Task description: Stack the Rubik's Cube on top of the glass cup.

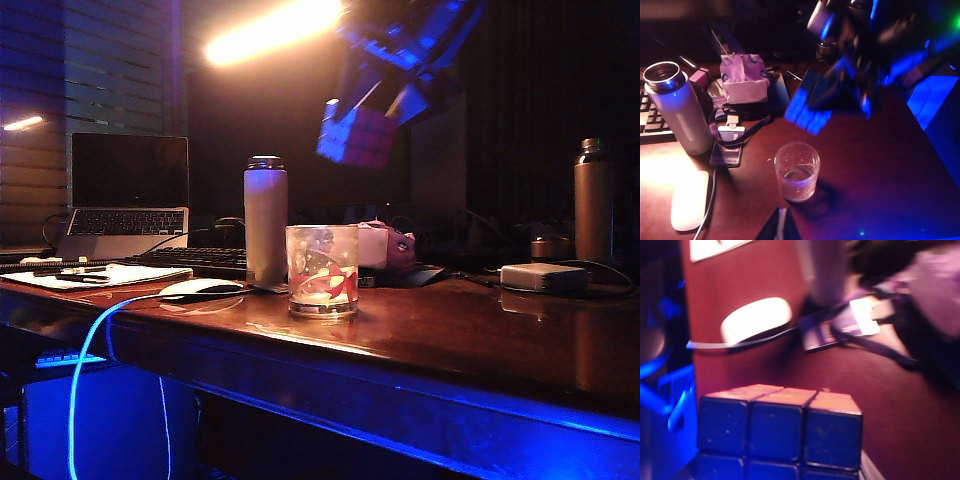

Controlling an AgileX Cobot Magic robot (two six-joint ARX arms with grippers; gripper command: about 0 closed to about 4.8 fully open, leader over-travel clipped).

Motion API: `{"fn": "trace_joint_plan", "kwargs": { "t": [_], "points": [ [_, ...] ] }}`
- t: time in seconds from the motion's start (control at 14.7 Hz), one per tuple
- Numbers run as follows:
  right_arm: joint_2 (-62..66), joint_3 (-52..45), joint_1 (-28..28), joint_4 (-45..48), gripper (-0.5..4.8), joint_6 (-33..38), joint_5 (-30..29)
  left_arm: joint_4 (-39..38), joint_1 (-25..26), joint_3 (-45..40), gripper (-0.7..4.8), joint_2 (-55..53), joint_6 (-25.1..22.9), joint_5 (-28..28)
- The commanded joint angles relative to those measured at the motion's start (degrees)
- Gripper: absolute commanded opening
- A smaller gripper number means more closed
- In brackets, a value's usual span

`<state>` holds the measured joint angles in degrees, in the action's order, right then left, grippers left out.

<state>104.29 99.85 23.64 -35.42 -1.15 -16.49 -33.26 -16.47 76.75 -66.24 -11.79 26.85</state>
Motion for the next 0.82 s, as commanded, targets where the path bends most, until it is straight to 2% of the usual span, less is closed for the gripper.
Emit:
{"fn": "trace_joint_plan", "kwargs": {
  "t": [0.07, 0.27, 0.61, 0.82],
  "points": [
    [1.20, 0.74, 1.46, 0.92, 1.56, -1.03, -0.22, 0.68, -0.02, 0.35, -0.03, 0.22, 0.22, 0.37],
    [1.51, 0.76, 1.68, 0.66, 1.56, -1.14, -2.34, 0.68, -0.02, 0.35, -0.03, 0.22, 0.22, 0.37],
    [3.87, 1.64, 1.68, 2.03, 1.57, -2.10, -1.22, 0.72, 0.00, 0.35, -0.03, 0.22, 0.24, 0.37],
    [8.35, 10.16, 1.70, -2.38, 1.56, -2.23, -1.25, 0.70, -0.02, 0.35, -0.03, 0.22, 0.24, 0.37]
  ]
}}
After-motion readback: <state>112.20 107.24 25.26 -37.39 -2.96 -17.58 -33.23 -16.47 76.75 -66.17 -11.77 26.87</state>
